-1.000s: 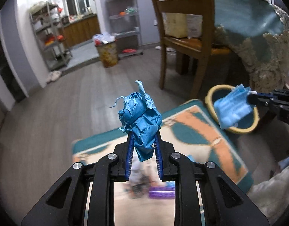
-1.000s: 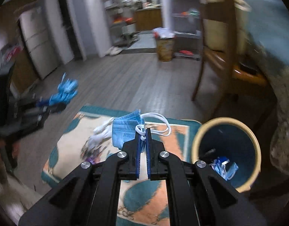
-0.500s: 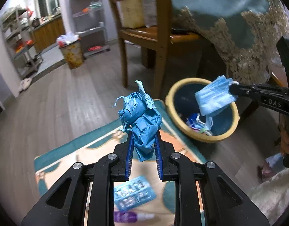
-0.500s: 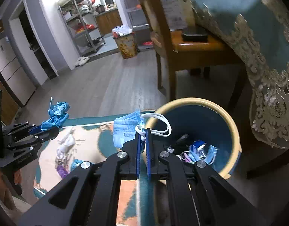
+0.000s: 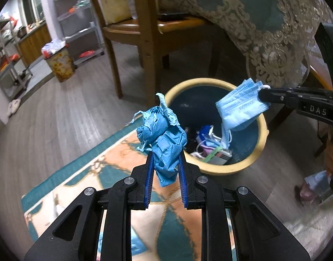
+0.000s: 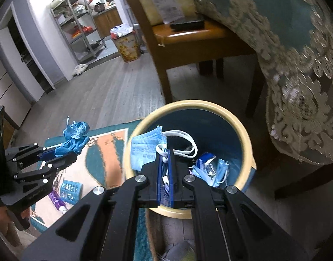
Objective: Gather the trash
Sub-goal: 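Carry the glove and mask over the bin and open both tools, then move both tools back over the cushion toward the purple spray bottle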
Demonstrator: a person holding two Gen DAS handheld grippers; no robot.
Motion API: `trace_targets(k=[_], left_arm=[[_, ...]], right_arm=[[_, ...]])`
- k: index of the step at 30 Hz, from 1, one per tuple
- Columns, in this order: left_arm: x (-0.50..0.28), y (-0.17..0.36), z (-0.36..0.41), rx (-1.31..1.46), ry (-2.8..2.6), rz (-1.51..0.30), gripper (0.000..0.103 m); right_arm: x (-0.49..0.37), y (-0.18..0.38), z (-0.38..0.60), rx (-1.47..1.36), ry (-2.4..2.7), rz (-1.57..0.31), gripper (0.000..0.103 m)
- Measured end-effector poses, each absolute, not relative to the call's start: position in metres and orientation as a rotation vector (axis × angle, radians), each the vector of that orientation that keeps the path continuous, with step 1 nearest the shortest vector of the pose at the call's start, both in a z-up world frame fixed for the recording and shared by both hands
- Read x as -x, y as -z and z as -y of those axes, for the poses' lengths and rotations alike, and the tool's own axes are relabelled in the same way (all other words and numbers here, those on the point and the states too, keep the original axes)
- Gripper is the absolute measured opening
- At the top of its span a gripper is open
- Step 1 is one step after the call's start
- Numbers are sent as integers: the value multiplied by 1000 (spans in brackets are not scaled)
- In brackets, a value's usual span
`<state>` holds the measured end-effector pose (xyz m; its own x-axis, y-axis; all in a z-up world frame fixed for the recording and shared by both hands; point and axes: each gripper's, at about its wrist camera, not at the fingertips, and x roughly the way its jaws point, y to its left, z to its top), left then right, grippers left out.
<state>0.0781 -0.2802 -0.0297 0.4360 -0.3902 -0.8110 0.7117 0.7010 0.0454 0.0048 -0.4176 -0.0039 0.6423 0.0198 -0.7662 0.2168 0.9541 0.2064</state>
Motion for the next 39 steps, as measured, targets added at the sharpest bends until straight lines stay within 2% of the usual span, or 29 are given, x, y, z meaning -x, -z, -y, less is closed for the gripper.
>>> trace_targets(k=[20,21,22,24,26,39], left_arm=[[-67,77,343,-467,797,-931,23],[-67,80,345,-465,797,-930,28],[-66,80,345,-464,798,-926,31],[-66,82,346,-490,769,-910,55],[-66,81,344,-482,760,-901,62],[-73,55,302,-434,695,-870,76]], right_arm=[[-3,44,463,-397,223,-940,5],[-3,43,462,-391,225,-932,5],[-3,42,463,-390,227,-926,8],[-3,42,464,-400,230,-926,16],[-4,43,465,-410,229,-928,31],[-14,22,445,-365,211,-890,64]])
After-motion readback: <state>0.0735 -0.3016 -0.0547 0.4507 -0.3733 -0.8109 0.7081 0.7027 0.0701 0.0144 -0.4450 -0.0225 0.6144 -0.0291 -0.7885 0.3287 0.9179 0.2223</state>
